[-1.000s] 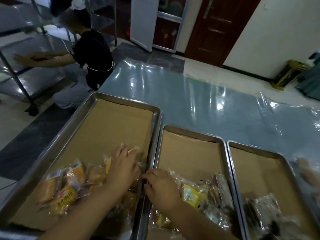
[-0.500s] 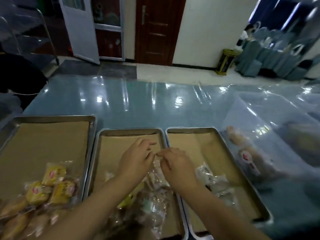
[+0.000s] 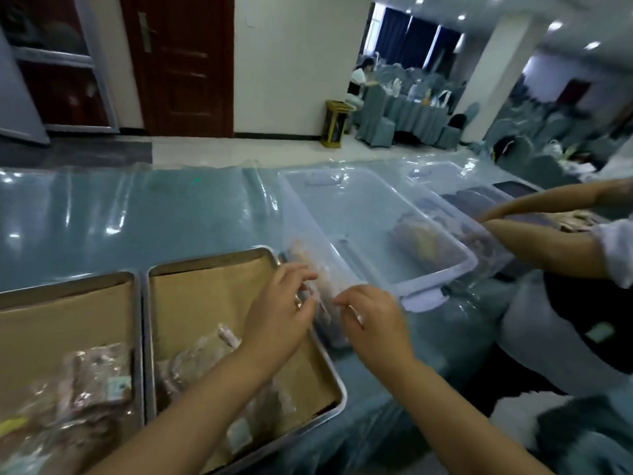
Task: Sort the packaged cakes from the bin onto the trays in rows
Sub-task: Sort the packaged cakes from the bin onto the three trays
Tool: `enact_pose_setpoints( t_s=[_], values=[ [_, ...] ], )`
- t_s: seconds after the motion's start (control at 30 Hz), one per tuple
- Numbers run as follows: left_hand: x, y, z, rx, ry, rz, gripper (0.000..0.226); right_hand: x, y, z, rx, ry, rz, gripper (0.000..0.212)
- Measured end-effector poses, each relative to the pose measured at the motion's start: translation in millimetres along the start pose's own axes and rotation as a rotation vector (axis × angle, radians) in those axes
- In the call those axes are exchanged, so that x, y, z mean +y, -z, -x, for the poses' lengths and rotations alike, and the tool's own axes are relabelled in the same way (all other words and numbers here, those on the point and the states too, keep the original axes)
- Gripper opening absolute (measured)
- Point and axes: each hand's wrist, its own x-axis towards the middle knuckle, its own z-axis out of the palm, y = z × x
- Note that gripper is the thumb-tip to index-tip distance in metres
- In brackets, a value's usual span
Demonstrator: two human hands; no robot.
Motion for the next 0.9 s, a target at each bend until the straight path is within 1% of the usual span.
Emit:
enact_pose_setpoints(
  t_s=[0.13, 0.33, 0.47, 0.57, 0.73, 0.9],
  values=[
    [13, -44, -10, -0.032, 0.009, 0.012, 0.03, 44, 19, 6, 0.03, -0.014, 0.002, 0.022],
    [12, -73, -43, -0.034, 0.044, -0.009, 0.026, 84, 21, -7, 0.104, -0.015, -0.082, 0.016],
    [5, -88, -83, 0.003, 0.032, -0.093, 0.023, 108, 23, -29, 0.057, -0.003, -0.144, 0.015],
    [-4, -100, -113, -0.005, 0.065, -0.177, 0.019, 129, 23, -51, -0.074, -0.015, -0.136, 0.017],
    [-16, -118, -154, -0.058, 0.099, -0.262, 0.016, 164, 11, -100, -0.324, 0.038, -0.081, 0.021],
    [-32, -118, -187, -0.083, 0.092, -0.385, 0.015, 195, -14, -145, -0.579, 0.197, -0.05, 0.024]
  ],
)
